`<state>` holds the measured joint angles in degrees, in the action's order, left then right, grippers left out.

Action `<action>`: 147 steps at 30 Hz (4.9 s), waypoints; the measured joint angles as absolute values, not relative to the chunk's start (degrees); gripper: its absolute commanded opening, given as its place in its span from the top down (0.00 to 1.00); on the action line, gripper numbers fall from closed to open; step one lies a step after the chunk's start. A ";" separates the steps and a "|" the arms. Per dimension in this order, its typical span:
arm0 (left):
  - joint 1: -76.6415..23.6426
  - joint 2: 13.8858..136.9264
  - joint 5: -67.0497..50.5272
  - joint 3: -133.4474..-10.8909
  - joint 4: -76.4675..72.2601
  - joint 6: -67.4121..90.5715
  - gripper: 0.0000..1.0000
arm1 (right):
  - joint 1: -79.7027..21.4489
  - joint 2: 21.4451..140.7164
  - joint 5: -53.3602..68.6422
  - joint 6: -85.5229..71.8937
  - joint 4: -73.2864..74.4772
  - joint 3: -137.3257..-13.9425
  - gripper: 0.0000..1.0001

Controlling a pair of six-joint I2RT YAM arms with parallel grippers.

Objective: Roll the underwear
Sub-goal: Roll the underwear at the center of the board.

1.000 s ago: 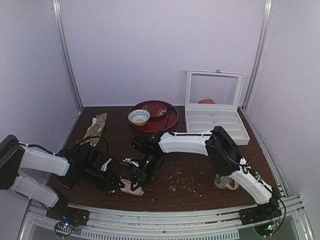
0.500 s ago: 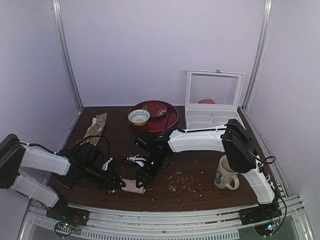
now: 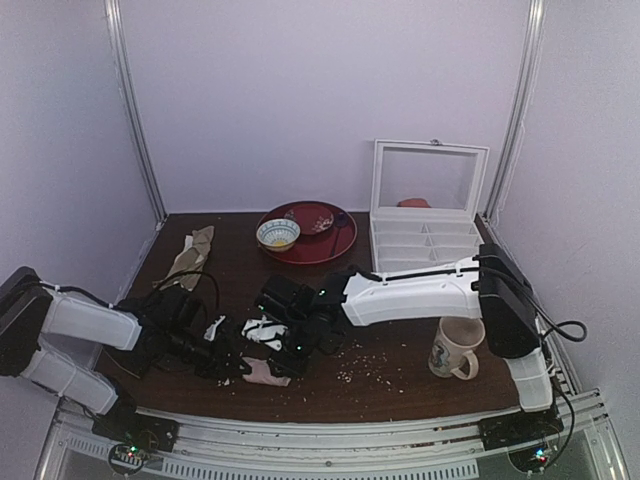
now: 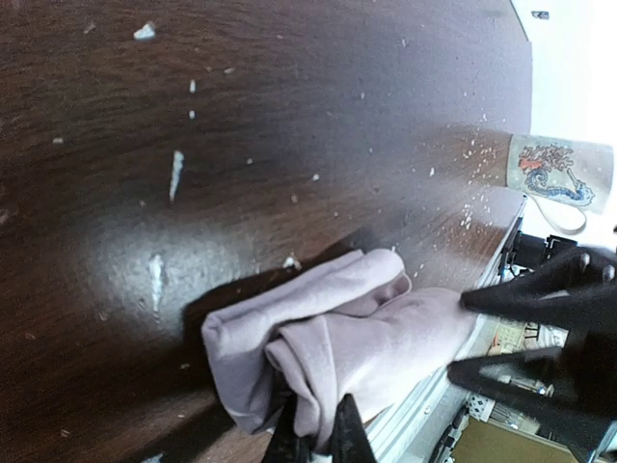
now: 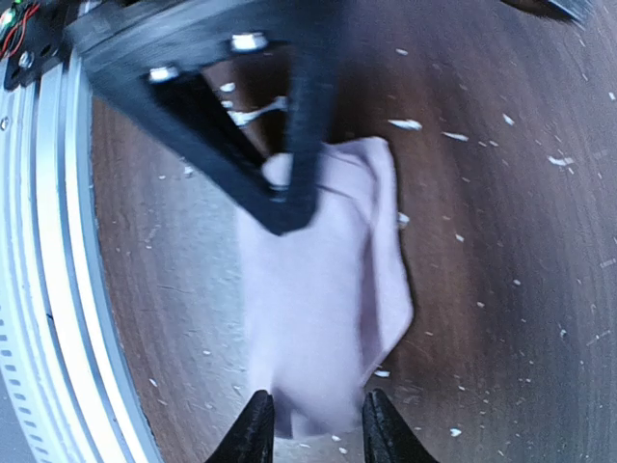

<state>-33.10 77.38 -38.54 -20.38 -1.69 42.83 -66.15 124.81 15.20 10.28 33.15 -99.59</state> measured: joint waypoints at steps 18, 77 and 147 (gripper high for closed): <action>-33.10 77.69 -38.76 -20.40 -1.96 42.85 1.00 | -70.30 125.34 6.72 16.43 31.83 -99.77 0.67; -27.90 48.01 -27.22 -18.59 24.21 50.22 0.91 | -70.85 131.50 9.93 10.76 29.85 -104.75 1.00; -27.49 63.53 -25.52 -19.25 16.43 50.15 0.86 | -63.90 143.13 44.07 8.32 43.94 -120.03 1.00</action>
<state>-27.49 63.53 -25.52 -19.25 16.43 50.15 -63.90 143.13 44.07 8.32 43.94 -120.03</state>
